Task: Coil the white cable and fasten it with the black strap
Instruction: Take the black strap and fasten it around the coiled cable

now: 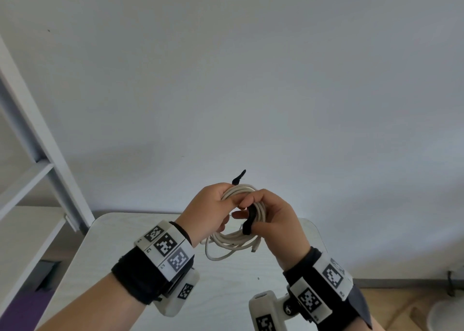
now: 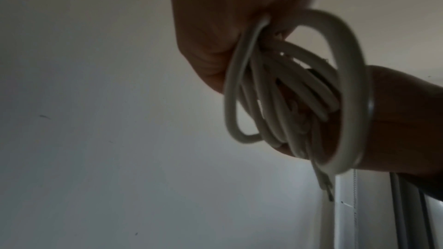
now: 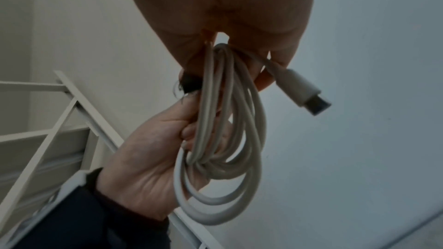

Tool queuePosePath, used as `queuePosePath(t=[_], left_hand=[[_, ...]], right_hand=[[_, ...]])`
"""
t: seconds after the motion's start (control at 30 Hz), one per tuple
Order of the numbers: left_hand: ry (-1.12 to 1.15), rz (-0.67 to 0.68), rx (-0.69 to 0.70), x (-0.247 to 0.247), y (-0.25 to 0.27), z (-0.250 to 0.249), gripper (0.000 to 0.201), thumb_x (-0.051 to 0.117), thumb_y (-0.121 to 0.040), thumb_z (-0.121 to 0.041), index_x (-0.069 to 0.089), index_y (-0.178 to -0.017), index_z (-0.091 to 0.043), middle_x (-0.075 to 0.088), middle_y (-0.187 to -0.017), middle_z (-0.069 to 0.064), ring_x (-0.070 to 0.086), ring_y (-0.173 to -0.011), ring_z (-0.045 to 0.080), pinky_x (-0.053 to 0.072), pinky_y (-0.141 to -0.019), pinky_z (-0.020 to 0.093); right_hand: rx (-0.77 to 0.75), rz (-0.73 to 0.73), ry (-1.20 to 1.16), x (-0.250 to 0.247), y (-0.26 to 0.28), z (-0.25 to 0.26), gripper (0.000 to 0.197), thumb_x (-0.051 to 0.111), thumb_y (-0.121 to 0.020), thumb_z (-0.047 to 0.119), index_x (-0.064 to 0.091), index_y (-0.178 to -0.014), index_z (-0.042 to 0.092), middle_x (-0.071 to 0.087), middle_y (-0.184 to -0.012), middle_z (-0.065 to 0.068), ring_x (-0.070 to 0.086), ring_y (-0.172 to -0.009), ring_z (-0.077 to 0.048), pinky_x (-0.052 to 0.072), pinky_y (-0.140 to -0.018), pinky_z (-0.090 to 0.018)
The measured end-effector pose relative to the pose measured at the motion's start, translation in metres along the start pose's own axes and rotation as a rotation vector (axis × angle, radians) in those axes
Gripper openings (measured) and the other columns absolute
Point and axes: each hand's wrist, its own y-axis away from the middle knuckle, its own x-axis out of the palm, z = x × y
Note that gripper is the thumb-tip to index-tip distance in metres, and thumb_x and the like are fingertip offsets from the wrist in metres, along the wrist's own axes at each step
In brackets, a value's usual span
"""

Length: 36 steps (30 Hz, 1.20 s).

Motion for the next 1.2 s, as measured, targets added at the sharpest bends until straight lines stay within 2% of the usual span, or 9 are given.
queuePosePath(t=[0.13,0.23,0.37,0.43,0.5,0.63,0.8,1.07,1.2], left_hand=[[-0.011,0.0,-0.007,-0.004,0.001,0.002,0.011,0.058,-0.09,-0.018,0.065,-0.086,-0.012,0.039,-0.05,-0.003,0.034,-0.041,0.011,0.028,-0.04,0.022],[-0.047,-0.003,0.019,-0.006,0.005,0.002,0.01,0.057,-0.089,-0.016,0.067,-0.09,-0.017,0.042,-0.049,-0.004,0.036,-0.041,0.01,0.032,-0.041,0.022],[-0.111,-0.044,0.061,-0.01,0.007,-0.002,0.02,0.05,-0.089,-0.011,0.067,-0.095,-0.018,0.045,-0.05,-0.003,0.039,-0.039,0.008,0.035,-0.042,0.023],[-0.12,-0.043,0.087,-0.012,0.008,-0.003,0.016,0.053,-0.088,-0.015,0.068,-0.093,-0.018,0.046,-0.046,-0.008,0.039,-0.039,0.007,0.034,-0.042,0.022],[-0.18,-0.025,0.135,-0.013,0.012,-0.004,0.016,0.058,-0.087,-0.03,0.068,-0.089,-0.018,0.049,-0.044,-0.013,0.039,-0.039,0.005,0.033,-0.042,0.018],[-0.322,0.014,0.213,-0.011,0.014,-0.001,0.015,0.056,-0.089,-0.024,0.067,-0.087,-0.014,0.056,-0.062,-0.004,0.042,-0.043,0.002,0.033,-0.046,0.015],[-0.372,0.072,0.237,-0.007,0.018,0.0,0.015,0.061,-0.087,-0.023,0.06,-0.078,-0.035,0.067,-0.072,-0.006,0.06,-0.061,0.001,0.043,-0.056,0.017],[-0.401,0.078,0.272,-0.006,0.021,0.003,0.003,0.064,-0.085,-0.027,0.066,-0.086,-0.026,0.068,-0.077,-0.005,0.061,-0.07,0.005,0.045,-0.066,0.02],[-0.372,0.069,0.265,-0.005,0.023,0.005,0.032,0.067,-0.083,-0.027,0.052,-0.109,-0.037,0.07,-0.095,-0.008,0.064,-0.085,0.002,0.05,-0.079,0.023]], right_hand=[[-0.06,-0.022,0.051,0.003,0.002,0.002,0.032,0.06,-0.07,-0.017,0.069,-0.078,0.013,0.072,-0.08,0.003,0.068,-0.08,-0.019,0.054,-0.069,-0.023],[-0.091,-0.077,0.141,0.009,0.006,0.003,0.016,0.059,-0.085,0.01,0.071,-0.082,0.02,0.072,-0.076,0.014,0.065,-0.079,-0.002,0.047,-0.073,-0.012],[-0.176,-0.13,0.34,0.016,0.012,-0.001,0.023,0.049,-0.081,0.045,0.069,-0.089,0.037,0.068,-0.098,0.012,0.057,-0.101,-0.007,0.042,-0.087,-0.019],[-0.208,-0.194,0.514,0.016,0.012,-0.003,0.027,0.044,-0.079,0.051,0.067,-0.091,0.043,0.052,-0.116,0.017,0.04,-0.115,-0.002,0.028,-0.093,-0.009],[-0.272,-0.254,0.643,0.014,0.011,0.003,0.024,0.046,-0.079,0.047,0.068,-0.088,0.041,0.041,-0.122,0.019,0.031,-0.116,0.001,0.022,-0.091,-0.001],[-0.404,-0.204,0.581,0.01,0.006,0.025,0.022,0.066,-0.077,0.011,0.071,-0.083,0.032,0.062,-0.087,0.013,0.058,-0.085,-0.007,0.042,-0.077,-0.011],[-0.177,-0.089,0.486,0.001,-0.008,0.041,0.032,0.068,-0.076,0.003,0.064,-0.097,0.028,0.064,-0.066,0.006,0.061,-0.064,-0.004,0.047,-0.066,-0.011],[-0.018,0.024,0.525,-0.006,-0.014,0.044,0.047,0.069,-0.075,0.007,0.055,-0.111,0.033,0.058,-0.092,0.004,0.063,-0.062,-0.019,0.054,-0.07,-0.024],[0.029,0.098,0.521,-0.009,-0.016,0.042,0.041,0.066,-0.078,0.007,0.059,-0.106,0.036,0.063,-0.102,0.008,0.059,-0.055,-0.003,0.05,-0.066,-0.014]])
